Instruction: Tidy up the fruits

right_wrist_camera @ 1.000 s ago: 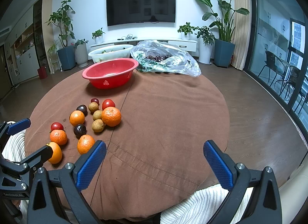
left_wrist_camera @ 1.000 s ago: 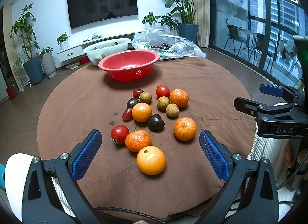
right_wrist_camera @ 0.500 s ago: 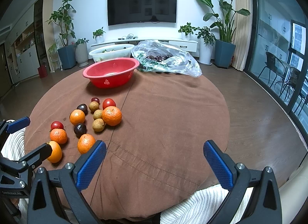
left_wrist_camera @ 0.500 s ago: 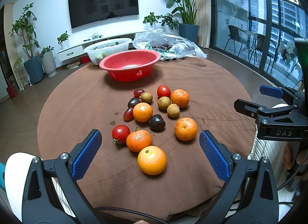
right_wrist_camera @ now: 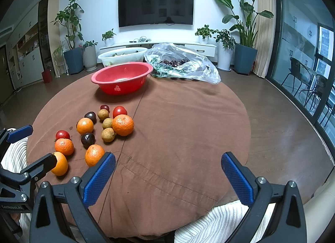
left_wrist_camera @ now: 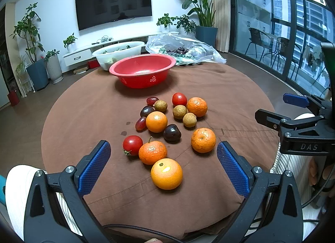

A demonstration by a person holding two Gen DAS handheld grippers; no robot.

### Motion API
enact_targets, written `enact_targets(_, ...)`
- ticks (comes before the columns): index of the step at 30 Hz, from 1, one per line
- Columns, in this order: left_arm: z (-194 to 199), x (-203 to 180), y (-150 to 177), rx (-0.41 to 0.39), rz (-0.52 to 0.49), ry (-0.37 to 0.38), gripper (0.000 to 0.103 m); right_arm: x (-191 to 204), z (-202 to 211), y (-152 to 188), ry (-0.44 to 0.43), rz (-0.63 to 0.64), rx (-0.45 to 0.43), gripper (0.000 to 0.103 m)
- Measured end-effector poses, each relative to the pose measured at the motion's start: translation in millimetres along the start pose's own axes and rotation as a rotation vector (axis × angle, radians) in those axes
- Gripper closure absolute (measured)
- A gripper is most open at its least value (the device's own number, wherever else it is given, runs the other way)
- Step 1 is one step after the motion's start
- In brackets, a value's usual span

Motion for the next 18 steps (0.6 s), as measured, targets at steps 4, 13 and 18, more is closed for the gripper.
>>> enact_targets(4,0.1,0.0,0.0,0.000,0.001,0.000,0.000,-1.1,0.2,-2.2,0.000,0.000,0.000,0.000)
enact_targets(13,-0.2,1.2,-0.1,0.004,0.001,0.001,0.000,6.5,-0.9,1.6,0.001,0.018,0.006,0.000)
enact_targets(18,-5.5,4.4,3.3,0.021,0.002,-0.001,0.000,14.1,-11.0,1.7,-0.014,0.034,0.026,0.000)
Point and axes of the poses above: each gripper's, at about its wrist camera, not at the fingertips, and z roughly against the way its jaws point, x to its left, y to its underside, the point moved 4 cm from there along -z, roughly the way its jaws point, and after that the axes turned 6 degrees about -z, right-handed, at the moved point
